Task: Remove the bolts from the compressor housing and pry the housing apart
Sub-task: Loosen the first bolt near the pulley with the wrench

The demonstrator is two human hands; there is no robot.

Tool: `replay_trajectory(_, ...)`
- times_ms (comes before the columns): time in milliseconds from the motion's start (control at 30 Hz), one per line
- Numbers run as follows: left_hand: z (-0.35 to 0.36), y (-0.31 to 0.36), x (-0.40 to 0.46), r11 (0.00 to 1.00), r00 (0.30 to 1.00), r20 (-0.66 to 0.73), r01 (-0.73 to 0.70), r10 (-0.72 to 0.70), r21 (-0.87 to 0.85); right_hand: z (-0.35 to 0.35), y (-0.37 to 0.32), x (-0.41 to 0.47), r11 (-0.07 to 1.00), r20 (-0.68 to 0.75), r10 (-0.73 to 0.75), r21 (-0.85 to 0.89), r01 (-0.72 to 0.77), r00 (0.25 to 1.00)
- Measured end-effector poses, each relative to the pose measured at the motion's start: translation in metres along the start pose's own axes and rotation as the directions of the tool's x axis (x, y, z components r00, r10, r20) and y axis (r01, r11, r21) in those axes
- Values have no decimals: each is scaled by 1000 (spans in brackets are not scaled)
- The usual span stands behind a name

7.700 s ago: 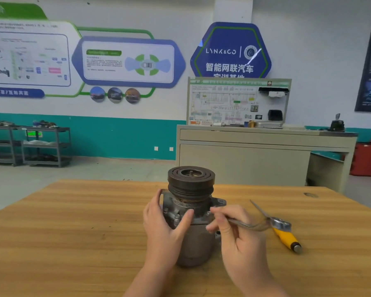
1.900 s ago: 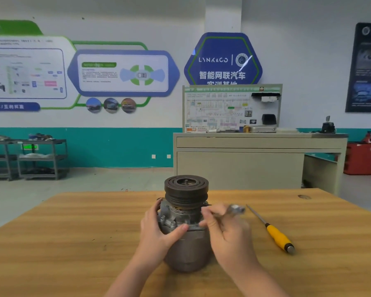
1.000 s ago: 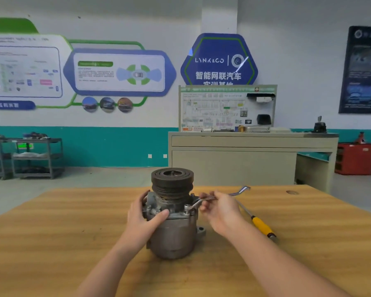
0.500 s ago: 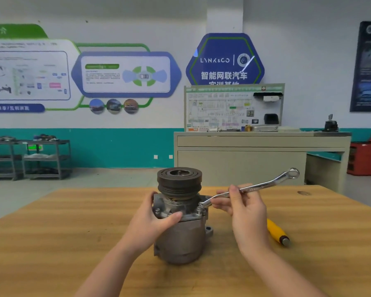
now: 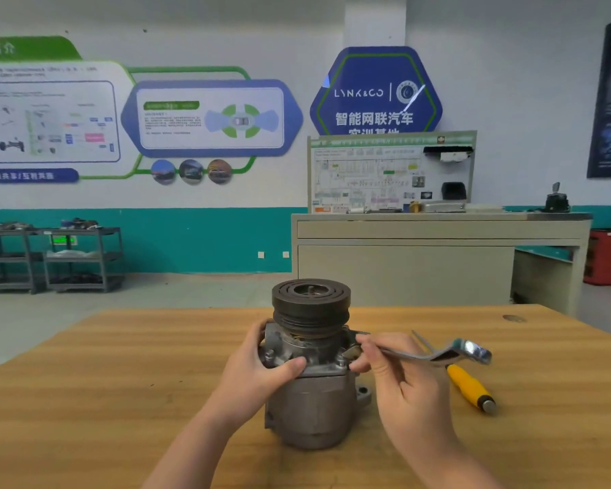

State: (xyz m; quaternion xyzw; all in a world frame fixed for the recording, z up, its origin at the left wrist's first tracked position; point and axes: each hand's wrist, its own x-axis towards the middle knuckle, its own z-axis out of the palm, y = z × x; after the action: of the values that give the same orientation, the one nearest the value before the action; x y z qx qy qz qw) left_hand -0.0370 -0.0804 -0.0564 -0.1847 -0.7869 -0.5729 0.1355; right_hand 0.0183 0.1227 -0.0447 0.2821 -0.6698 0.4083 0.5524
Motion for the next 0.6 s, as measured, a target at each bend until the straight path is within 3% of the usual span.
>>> replay_trajectory(133, 3, 1, -4, 1000, 1000, -24, -19, 18, -6, 0, -1, -1, 992, 71, -115, -39, 118, 991)
replay_trajectory(300, 5, 0, 0, 999, 998, -54, -41, 43, 35, 14, -9, 2, 910, 247, -324, -183, 372, 913)
replay_trajectory(433, -2, 6, -2, 995, 998, 34, -48, 46, 86, 20, -8, -1, 905, 149, -318, -246, 346, 936)
replay_trajectory(500, -9, 9, -2, 984, 997, 64, -42, 31, 176, 18, -7, -7, 974, 34, -172, -145, 176, 984)
replay_trajectory(533, -12, 10, -1, 977, 998, 68, -31, 17, 211, 18, -9, -10, 1000, -40, -17, 2, 17, 999)
replay_trajectory(600, -14, 11, -2, 985, 997, 82, -13, -1, 169, 21, -13, -5, 892, -170, 370, 340, -298, 913)
